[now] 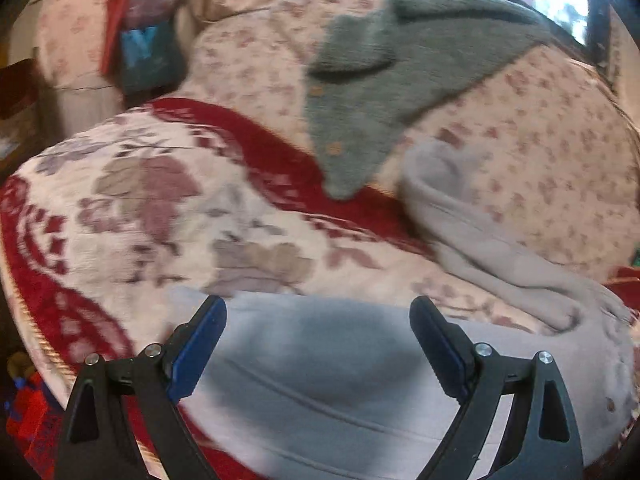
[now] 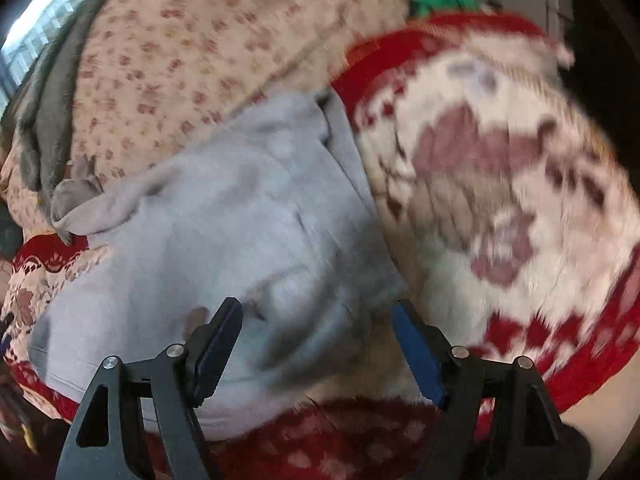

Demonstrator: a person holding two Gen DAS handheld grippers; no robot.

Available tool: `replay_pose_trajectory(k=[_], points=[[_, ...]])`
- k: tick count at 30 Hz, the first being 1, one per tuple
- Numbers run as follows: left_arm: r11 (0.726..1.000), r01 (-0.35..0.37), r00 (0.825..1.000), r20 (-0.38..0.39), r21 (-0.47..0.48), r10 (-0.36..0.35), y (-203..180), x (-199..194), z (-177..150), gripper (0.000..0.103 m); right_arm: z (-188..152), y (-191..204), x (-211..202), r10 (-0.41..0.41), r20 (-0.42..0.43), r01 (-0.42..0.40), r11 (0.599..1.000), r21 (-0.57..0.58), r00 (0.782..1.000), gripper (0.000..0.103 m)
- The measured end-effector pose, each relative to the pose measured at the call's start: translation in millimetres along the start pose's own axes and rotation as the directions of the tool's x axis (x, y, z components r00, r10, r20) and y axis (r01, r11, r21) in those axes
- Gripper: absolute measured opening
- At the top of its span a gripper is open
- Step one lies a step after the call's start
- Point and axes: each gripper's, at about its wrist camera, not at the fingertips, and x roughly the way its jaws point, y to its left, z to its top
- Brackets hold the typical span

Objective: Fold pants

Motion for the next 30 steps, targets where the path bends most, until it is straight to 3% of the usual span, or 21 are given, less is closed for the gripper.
replay_pose_trajectory(k=[3, 6, 10, 13, 18, 23, 30], points=[[0.998, 0.055, 0.998, -0.028, 0.039, -0.054, -28, 6, -4, 0.093, 2, 16, 14, 0.040, -0.021, -0.040, 0.998, -0.047, 0.999, 0.082], [0.990, 0.136, 0.988, -0.075, 0.043, -0.132, -50, 17, -6, 0.093, -6, 23, 51, -0.007, -0.152, -0.005, 0.997, -0.077, 0.988, 0.081], [0.977, 0.196, 0.977, -0.102, 0.078, -0.188, -77, 32, -1, 0.093, 3, 43, 34, -0.040, -0.089, 0.026, 0.988, -0.152, 0.995, 0.082], [0.972, 0.214, 0.971, -0.131, 0.099, -0.200, -90, 49, 10, 0.093, 21, 57, 19, 0.010, -0.043, -0.017, 0.986, -0.165, 0.999, 0.083], [0.958, 0.284, 0.946, -0.169, 0.023, -0.276, -96, 88, 39, 0.093, 58, 85, 35, 0.150, -0.074, -0.160, 0.974, -0.160, 0.986, 0.086], [0.962, 0.271, 0.945, -0.178, -0.035, -0.273, -95, 127, 67, 0.094, 90, 118, 75, 0.222, -0.105, -0.237, 0.958, -0.165, 0.969, 0.086], [0.953, 0.293, 0.936, -0.181, -0.075, -0.302, -91, 166, 104, 0.094, 149, 163, 142, 0.163, -0.135, -0.202, 0.912, -0.358, 0.977, 0.086]])
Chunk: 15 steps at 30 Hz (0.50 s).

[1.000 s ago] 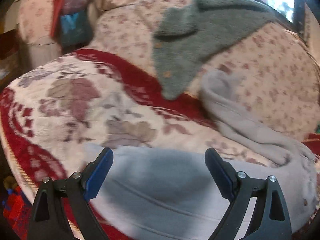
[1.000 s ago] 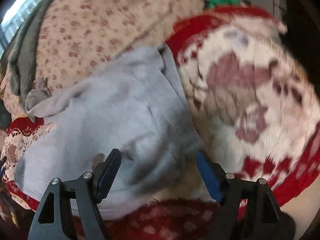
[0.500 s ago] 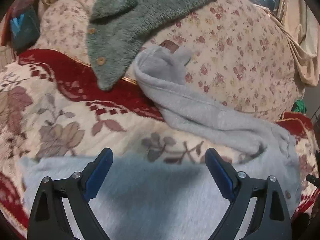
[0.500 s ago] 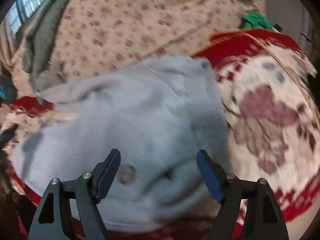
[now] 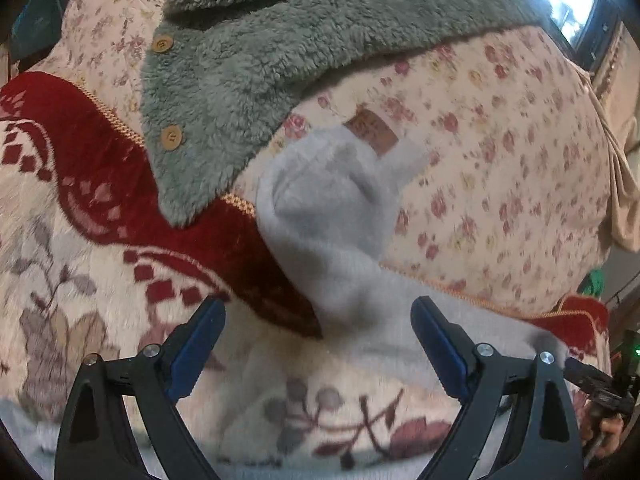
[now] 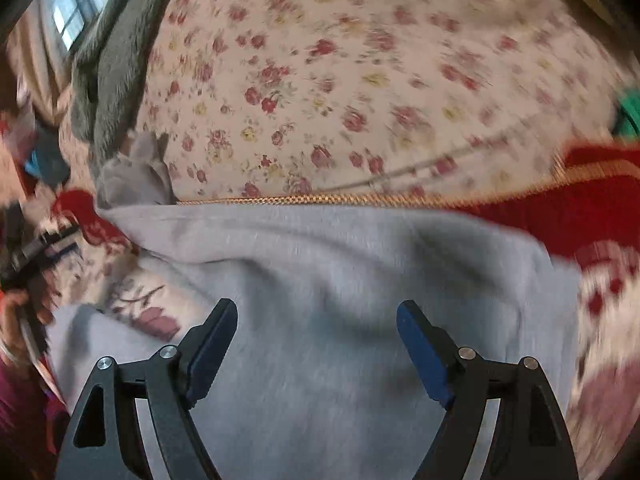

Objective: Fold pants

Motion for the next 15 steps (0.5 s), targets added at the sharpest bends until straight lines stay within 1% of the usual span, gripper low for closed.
replay_pose_trajectory(k=[3, 5, 7, 10, 15], points=[[1.000, -0.001, 1.000, -0.012, 0.013, 0.002, 1, 12, 11, 0.094, 22, -2, 21, -0.043, -0.011, 0.042, 0.995, -0.090, 0.999, 0.086], [1.000, -0.014, 1.000, -0.022, 0.024, 0.015, 2, 20, 15, 0.094, 36, -5, 34, -0.081, -0.008, 0.080, 0.988, -0.135, 0.997, 0.086], [1.000, -0.009, 0.999, -0.035, 0.022, 0.010, 2, 29, 18, 0.094, 45, -7, 45, -0.104, -0.002, 0.102, 0.980, -0.169, 0.995, 0.086], [1.000, 0.004, 0.999, -0.043, 0.020, -0.003, 4, 39, 20, 0.094, 52, -1, 59, -0.119, -0.008, 0.112, 0.957, -0.269, 0.993, 0.086], [0.999, -0.014, 0.998, -0.068, 0.045, 0.017, 4, 59, 23, 0.094, 55, 16, 76, -0.093, -0.030, 0.072, 0.908, -0.413, 0.995, 0.086]])
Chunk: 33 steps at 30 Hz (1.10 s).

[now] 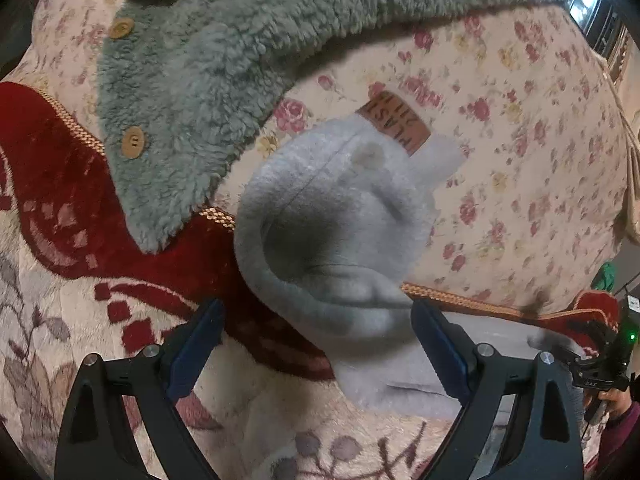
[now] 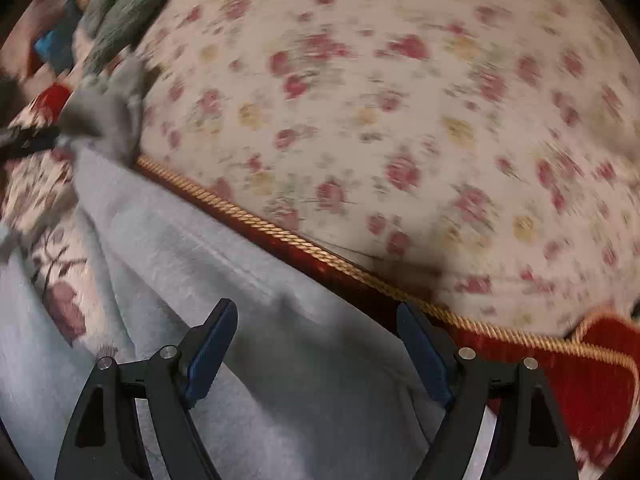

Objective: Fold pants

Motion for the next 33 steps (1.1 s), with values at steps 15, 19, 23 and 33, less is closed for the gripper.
replay_pose_trajectory(k=[15, 19, 23, 33], points=[[0.998, -0.023, 0.998, -0.053, 0.053, 0.026, -9, 53, 18, 0.094, 28, -3, 71, 0.248, -0.206, -0.271, 0.958, -0.094, 0.947, 0.066], [0.998, 0.044, 0.995, -0.089, 0.040, -0.041, -12, 68, 20, 0.090, 24, 16, 80, 0.196, -0.260, -0.249, 0.950, -0.188, 0.945, 0.030], [0.999, -0.020, 0.998, -0.063, 0.045, 0.023, -13, 70, 19, 0.027, 21, 30, 74, 0.128, -0.254, -0.195, 0.945, -0.261, 0.959, 0.013], [0.995, 0.011, 0.999, 0.035, 0.101, -0.014, -20, 10, 18, 0.009, 29, 24, -8, 0.024, -0.087, -0.044, 0.971, -0.234, 0.996, 0.010]])
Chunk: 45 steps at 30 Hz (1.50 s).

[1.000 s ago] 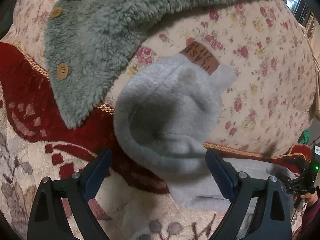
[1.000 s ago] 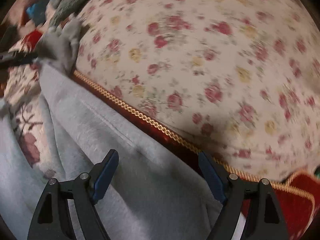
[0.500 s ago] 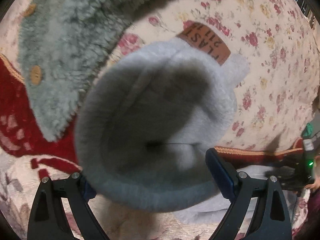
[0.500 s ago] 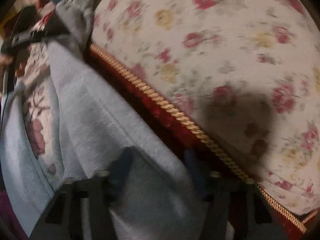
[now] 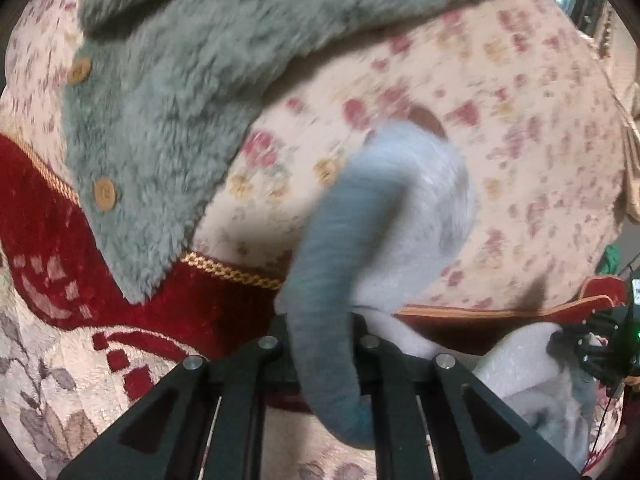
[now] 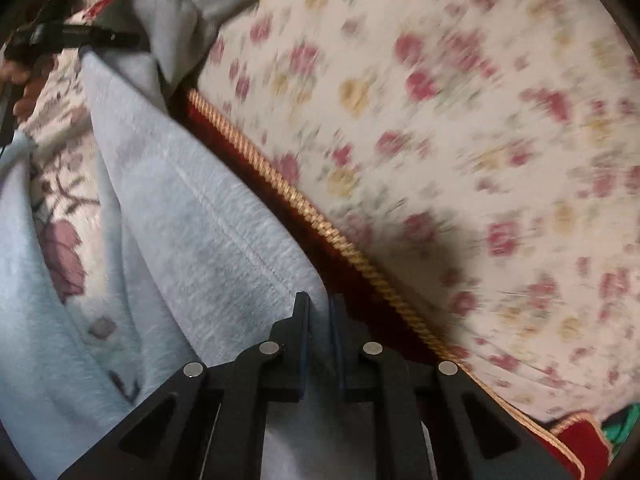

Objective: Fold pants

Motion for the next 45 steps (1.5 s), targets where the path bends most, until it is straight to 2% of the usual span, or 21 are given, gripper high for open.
replay_pose_trajectory(k=[8, 15, 19, 23, 25, 27, 29, 31, 33, 34, 35, 36, 38, 40, 41, 42, 43, 44, 45], points=[[0.990, 0.104, 0.993, 0.065, -0.095, -0.098, 6, -61, -5, 0.009, -13, 12, -98, -0.057, 0.126, 0.054, 0.998, 0.034, 0.990, 0.010], [0.976, 0.178, 0.975, 0.153, -0.124, -0.159, 12, -141, -43, 0.009, -44, 77, -174, -0.039, 0.239, 0.041, 0.999, 0.000, 0.970, 0.010], [0.966, 0.218, 0.964, 0.185, -0.136, -0.192, 27, -192, -91, 0.009, -81, 122, -206, 0.020, 0.258, -0.012, 0.999, -0.034, 0.966, 0.010], [0.966, 0.184, 0.978, 0.132, -0.181, -0.161, 46, -204, -162, 0.009, -125, 168, -212, 0.126, 0.238, -0.119, 0.992, -0.043, 0.963, 0.009], [0.968, 0.143, 0.987, 0.103, -0.205, -0.124, 57, -202, -196, 0.009, -145, 190, -201, 0.228, 0.217, -0.231, 0.973, -0.014, 0.949, 0.009], [0.963, 0.129, 0.991, 0.078, -0.238, -0.113, 67, -196, -224, 0.009, -161, 208, -181, 0.235, 0.185, -0.238, 0.971, -0.010, 0.954, 0.009], [0.952, 0.116, 0.993, 0.051, -0.283, -0.106, 75, -186, -241, 0.010, -171, 209, -159, 0.246, 0.159, -0.257, 0.965, 0.051, 0.956, 0.009], [0.949, 0.106, 0.994, 0.058, -0.297, -0.093, 79, -185, -253, 0.014, -180, 199, -144, 0.302, 0.184, -0.332, 0.928, 0.169, 0.936, 0.010], [0.947, 0.074, 0.995, 0.085, -0.312, -0.050, 81, -192, -260, 0.044, -187, 194, -139, 0.339, 0.210, -0.387, 0.886, 0.257, 0.917, 0.013], [0.943, 0.068, 0.994, 0.101, -0.327, -0.037, 84, -196, -263, 0.079, -190, 194, -138, 0.354, 0.226, -0.410, 0.864, 0.292, 0.908, 0.013], [0.935, 0.078, 0.991, 0.128, -0.347, -0.035, 88, -201, -266, 0.094, -195, 194, -139, 0.379, 0.262, -0.451, 0.831, 0.326, 0.888, 0.013], [0.923, 0.102, 0.986, 0.162, -0.371, -0.044, 96, -208, -269, 0.094, -200, 194, -138, 0.407, 0.294, -0.495, 0.794, 0.354, 0.865, 0.014], [0.905, 0.111, 0.984, 0.175, -0.411, -0.041, 106, -212, -270, 0.094, -212, 194, -127, 0.454, 0.331, -0.561, 0.708, 0.430, 0.827, 0.015], [0.895, 0.093, 0.987, 0.161, -0.437, -0.024, 113, -212, -269, 0.094, -224, 194, -116, 0.456, 0.340, -0.569, 0.655, 0.497, 0.822, 0.021], [0.894, 0.091, 0.987, 0.159, -0.439, -0.023, 113, -212, -268, 0.094, -232, 192, -110, 0.450, 0.348, -0.568, 0.623, 0.538, 0.822, 0.033], [0.896, 0.088, 0.988, 0.154, -0.435, -0.022, 111, -212, -267, 0.094, -240, 189, -107, 0.441, 0.360, -0.568, 0.588, 0.576, 0.822, 0.060], [0.901, 0.078, 0.989, 0.147, -0.427, -0.016, 109, -211, -266, 0.094, -247, 183, -105, 0.429, 0.381, -0.571, 0.549, 0.610, 0.819, 0.074], [0.905, 0.066, 0.990, 0.143, -0.419, -0.006, 107, -211, -264, 0.094, -254, 177, -107, 0.406, 0.421, -0.584, 0.512, 0.630, 0.811, 0.082], [0.907, 0.063, 0.990, 0.143, -0.417, -0.003, 107, -210, -263, 0.094, -260, 172, -111, 0.381, 0.446, -0.586, 0.495, 0.642, 0.810, 0.082]])
